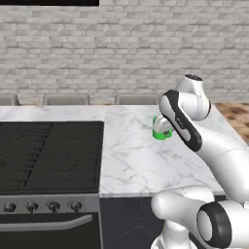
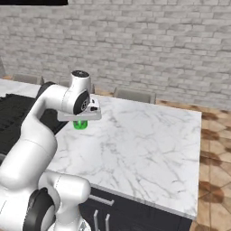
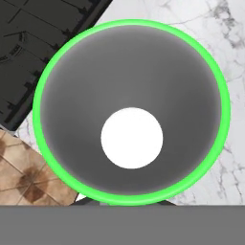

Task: Clear the mugs and bowl far away from the sink.

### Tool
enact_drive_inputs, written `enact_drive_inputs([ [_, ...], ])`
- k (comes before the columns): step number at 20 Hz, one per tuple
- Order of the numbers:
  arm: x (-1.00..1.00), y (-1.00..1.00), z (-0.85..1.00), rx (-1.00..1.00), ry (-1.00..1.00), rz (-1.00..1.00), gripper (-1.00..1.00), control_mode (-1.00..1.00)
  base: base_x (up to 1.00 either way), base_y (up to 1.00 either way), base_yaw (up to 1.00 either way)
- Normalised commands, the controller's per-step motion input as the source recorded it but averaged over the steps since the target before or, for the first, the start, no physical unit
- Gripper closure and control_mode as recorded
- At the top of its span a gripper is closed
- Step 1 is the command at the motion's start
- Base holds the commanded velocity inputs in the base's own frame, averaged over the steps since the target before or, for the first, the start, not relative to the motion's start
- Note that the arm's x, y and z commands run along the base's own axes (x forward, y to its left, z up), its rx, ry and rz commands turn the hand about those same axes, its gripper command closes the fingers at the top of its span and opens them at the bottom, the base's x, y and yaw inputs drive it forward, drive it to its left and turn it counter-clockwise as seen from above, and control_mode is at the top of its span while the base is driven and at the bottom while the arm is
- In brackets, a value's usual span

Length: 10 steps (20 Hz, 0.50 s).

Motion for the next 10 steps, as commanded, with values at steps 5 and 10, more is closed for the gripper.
enact_drive_inputs([
  [5,0.0,0.0,-0.44,0.02,-0.05,0.0,1.0,-1.0,0.0,0.0,0.0],
  [10,0.23,0.0,-0.37,0.03,0.0,0.0,1.0,-1.0,0.0,0.0,0.0],
])
